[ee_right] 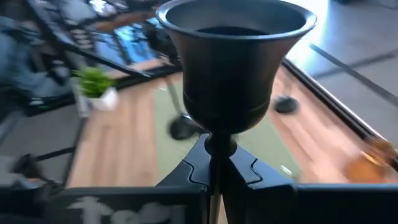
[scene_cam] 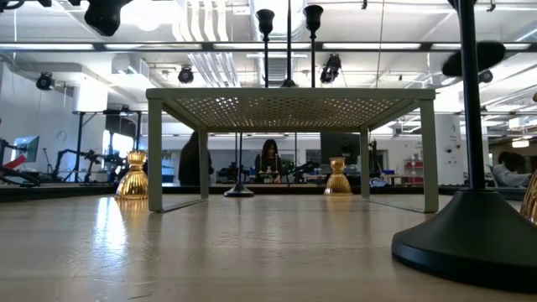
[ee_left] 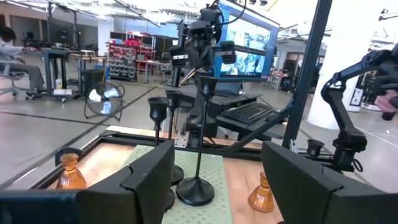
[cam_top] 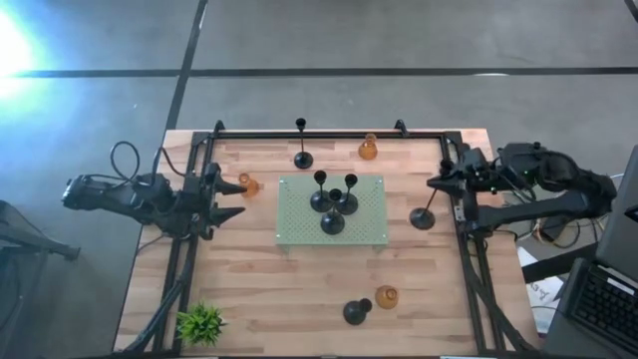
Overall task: Pick & Place candle stick holders
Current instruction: Move the black candle holder to the left of the table
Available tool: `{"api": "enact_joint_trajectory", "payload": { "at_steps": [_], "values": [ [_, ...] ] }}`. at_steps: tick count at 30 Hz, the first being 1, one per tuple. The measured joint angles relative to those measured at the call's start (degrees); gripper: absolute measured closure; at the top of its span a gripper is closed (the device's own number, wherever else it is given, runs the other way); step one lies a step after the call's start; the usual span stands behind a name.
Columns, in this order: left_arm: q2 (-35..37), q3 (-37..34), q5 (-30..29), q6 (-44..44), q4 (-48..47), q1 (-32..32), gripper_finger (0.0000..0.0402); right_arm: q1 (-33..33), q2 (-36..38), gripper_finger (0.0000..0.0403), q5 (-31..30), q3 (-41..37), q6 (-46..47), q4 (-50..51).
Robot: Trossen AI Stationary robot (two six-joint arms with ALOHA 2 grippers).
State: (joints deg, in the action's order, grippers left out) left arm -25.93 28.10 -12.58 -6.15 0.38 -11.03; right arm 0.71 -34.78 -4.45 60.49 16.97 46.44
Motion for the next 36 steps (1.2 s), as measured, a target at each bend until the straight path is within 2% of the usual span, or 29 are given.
{"api": "enact_joint_trajectory", "payload": {
  "at_steps": [5, 11, 15, 18, 23, 27, 36],
  "values": [
    [0.04, 0.0, 0.12, 0.04, 0.02, 0.0, 0.0156, 9.6, -2.61, 0.0395, -0.91, -1.46, -0.27, -9.11],
    [0.04, 0.01, 3.48, -0.33, 0.04, 0.0, 0.0156, 22.02, -9.47, 0.0395, -9.36, -1.66, -0.77, -15.1],
    [0.04, 0.69, 5.9, -0.29, 0.04, 0.0, 0.0156, 28.72, -15.59, 0.0395, -16.38, 2.4, -4.12, -16.26],
    [-0.09, 1.26, 6.46, 0.23, 0.09, 0.0, 0.0156, 31.31, -19.99, 0.0395, -19.56, 7.04, -7.28, -16.51],
    [-0.88, 1.65, 8.87, 0.3, 0.11, 0.04, 0.0156, 31.56, -27.56, 0.0395, -19.25, 13.56, -8.2, -16.2],
    [-1.94, 2.22, 11.39, 0.27, 0.05, 0.04, 0.0156, 31.54, -33.48, 0.0395, -14.62, 19.53, -9.53, -16.44],
    [-3.36, 5.17, 21.02, 1.32, 0.09, 0.0, 0.0156, 30.39, -43.69, 0.0395, -7.01, 29.97, -12.41, -16.77]
  ]
}}
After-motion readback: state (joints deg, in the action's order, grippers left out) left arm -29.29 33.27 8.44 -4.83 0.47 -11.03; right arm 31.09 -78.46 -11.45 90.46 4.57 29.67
